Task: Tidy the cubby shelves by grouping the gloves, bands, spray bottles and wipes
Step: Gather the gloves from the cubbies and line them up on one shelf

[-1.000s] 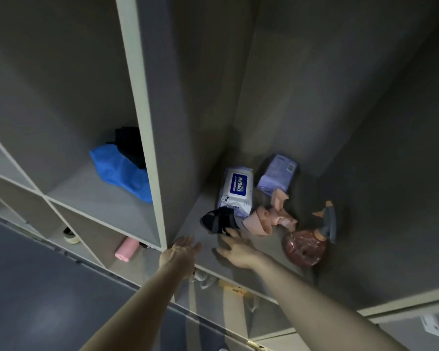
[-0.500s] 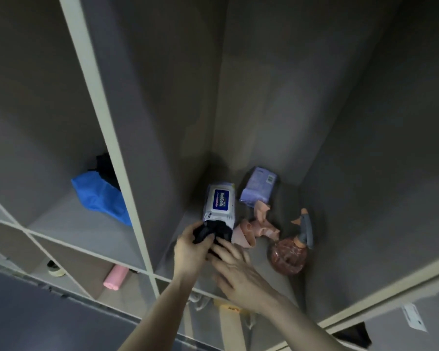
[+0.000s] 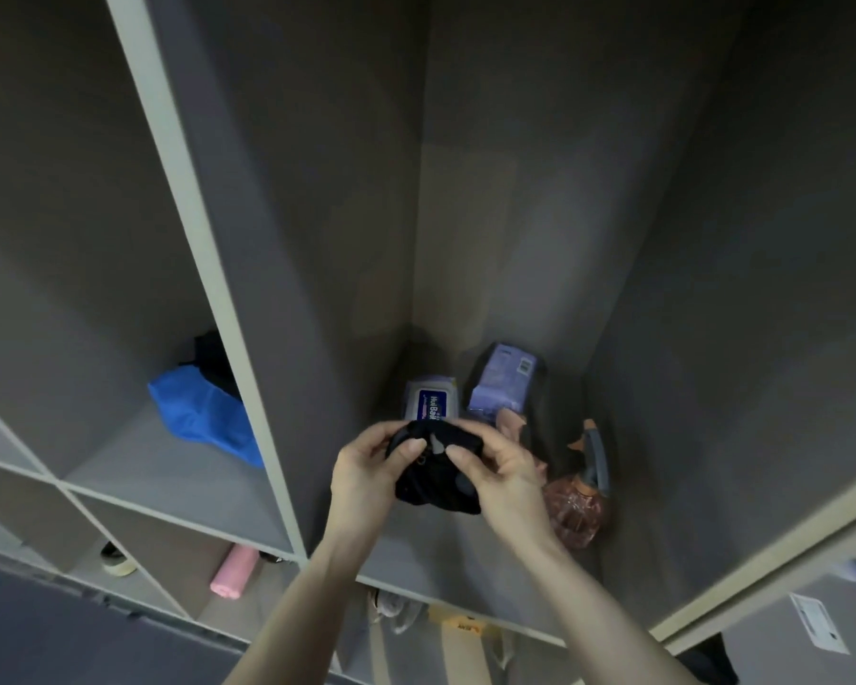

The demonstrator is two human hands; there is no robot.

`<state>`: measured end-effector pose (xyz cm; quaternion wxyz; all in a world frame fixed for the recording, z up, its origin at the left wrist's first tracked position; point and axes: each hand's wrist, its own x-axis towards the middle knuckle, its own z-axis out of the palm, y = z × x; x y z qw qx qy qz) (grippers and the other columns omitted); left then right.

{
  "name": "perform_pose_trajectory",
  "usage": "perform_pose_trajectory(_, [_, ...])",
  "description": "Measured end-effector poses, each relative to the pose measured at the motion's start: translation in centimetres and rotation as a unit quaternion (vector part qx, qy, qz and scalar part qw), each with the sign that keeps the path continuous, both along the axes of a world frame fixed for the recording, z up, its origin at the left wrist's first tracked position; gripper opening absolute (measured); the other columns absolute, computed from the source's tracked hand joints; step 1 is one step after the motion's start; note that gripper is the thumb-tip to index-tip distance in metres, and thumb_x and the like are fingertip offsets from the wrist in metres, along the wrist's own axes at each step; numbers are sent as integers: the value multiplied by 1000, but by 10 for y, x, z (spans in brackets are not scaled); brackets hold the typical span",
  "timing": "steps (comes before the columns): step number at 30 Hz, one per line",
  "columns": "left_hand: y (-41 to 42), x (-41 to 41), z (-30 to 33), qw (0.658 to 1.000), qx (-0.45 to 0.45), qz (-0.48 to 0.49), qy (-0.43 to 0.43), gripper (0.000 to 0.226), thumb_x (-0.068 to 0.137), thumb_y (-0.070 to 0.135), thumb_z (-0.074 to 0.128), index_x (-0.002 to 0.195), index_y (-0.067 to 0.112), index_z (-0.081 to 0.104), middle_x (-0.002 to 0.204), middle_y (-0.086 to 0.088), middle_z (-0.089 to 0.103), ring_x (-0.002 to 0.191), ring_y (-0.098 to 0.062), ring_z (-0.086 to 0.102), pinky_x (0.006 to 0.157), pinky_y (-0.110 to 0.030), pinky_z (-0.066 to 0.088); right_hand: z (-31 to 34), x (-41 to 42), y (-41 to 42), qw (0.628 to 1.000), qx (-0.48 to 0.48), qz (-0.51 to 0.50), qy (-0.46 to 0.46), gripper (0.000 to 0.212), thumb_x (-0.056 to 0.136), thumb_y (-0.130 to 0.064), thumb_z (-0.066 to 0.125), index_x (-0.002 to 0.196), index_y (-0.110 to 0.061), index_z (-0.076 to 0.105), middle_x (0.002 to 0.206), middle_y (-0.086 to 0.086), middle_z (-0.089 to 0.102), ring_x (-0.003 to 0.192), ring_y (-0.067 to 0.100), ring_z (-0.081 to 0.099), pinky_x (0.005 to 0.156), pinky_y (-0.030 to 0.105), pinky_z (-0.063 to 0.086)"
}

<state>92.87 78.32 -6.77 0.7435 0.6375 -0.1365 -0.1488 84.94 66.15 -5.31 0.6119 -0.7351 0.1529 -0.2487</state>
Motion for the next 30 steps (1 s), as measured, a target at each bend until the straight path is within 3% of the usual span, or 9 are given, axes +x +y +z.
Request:
perform_pose_trajectory(4, [5, -2, 5, 999, -27, -26, 13, 11, 88, 1, 63, 92, 9, 70, 85, -7, 74, 82, -19, 68, 77, -32, 53, 4, -8, -2, 998, -52, 20, -22, 39, 90, 4, 58, 115, -26, 65, 101, -18, 69, 93, -8, 65, 83, 10, 47])
perform_pose_trajectory(6, [6, -3, 7, 999, -34, -31, 10, 11, 88, 2, 62, 93, 9, 69, 87, -8, 74, 84, -20, 68, 79, -33, 52, 4, -14, -2, 981, -186, 15, -45, 47, 94, 1, 56, 136, -20, 53, 106, -27, 60, 101, -16, 55, 91, 5, 39])
perform_pose_trajectory(8, [6, -6, 10, 999, -32, -41, -15, 16, 89, 3, 61, 101, 10, 69, 94, -4, 75, 91, -17, 69, 82, -25, 54, 1, -18, -2, 944, -319, 25, -76, 57, 90, 11, 51, 139, -18, 50, 115, -17, 55, 110, -17, 46, 96, 3, 32])
perform_pose_trajectory(9, [6, -6, 12, 998, -31, -48, -26, 21, 90, 4, 61, 108, 11, 69, 100, -3, 75, 96, -14, 69, 86, -23, 53, 1, -19, -3, 940, -329, 39, -81, 59, 87, 17, 49, 134, -17, 56, 116, -8, 56, 113, -15, 44, 98, 4, 32])
perform_pose_trajectory(11, [8, -6, 16, 997, -38, -56, -32, 27, 91, 5, 60, 114, 14, 68, 107, -2, 74, 104, -13, 67, 92, -22, 51, 1, -18, -6, 959, -264, 62, -88, 56, 85, 23, 46, 119, -16, 68, 117, 2, 59, 115, -11, 48, 100, 7, 33])
perform_pose_trajectory(14, [14, -6, 21, 994, -54, -87, -35, 26, 88, 16, 61, 109, 23, 73, 107, -2, 74, 107, -16, 67, 92, -23, 52, 6, -19, -8, 986, -137, 57, -74, 59, 86, 24, 44, 105, -25, 71, 113, -6, 64, 109, -9, 57, 95, 6, 39])
perform_pose_trajectory(21, [23, -6, 21, 982, -115, -152, 5, 33, 85, 20, 57, 114, 28, 71, 115, -8, 71, 112, -22, 64, 96, -33, 52, 21, -19, -9, 996, -48, 38, -57, 62, 86, 23, 45, 86, -32, 75, 98, -22, 69, 101, -24, 53, 84, -5, 35])
perform_pose_trajectory(27, [24, -3, 28, 971, -172, -158, 50, 35, 83, 6, 52, 99, 25, 77, 103, -4, 75, 99, -17, 70, 76, -27, 57, 24, -12, -5, 984, 167, 46, -44, 55, 91, 12, 47, 76, -29, 81, 88, -18, 75, 91, -1, 69, 69, 11, 52])
perform_pose_trajectory(30, [24, -3, 34, 977, -144, -157, 26, 39, 84, -2, 52, 95, 25, 78, 100, -3, 76, 97, -16, 70, 78, -25, 56, 27, -12, -7, 966, 232, 100, -48, 57, 90, 15, 42, 75, -24, 81, 84, -15, 76, 83, 3, 72, 67, 14, 54])
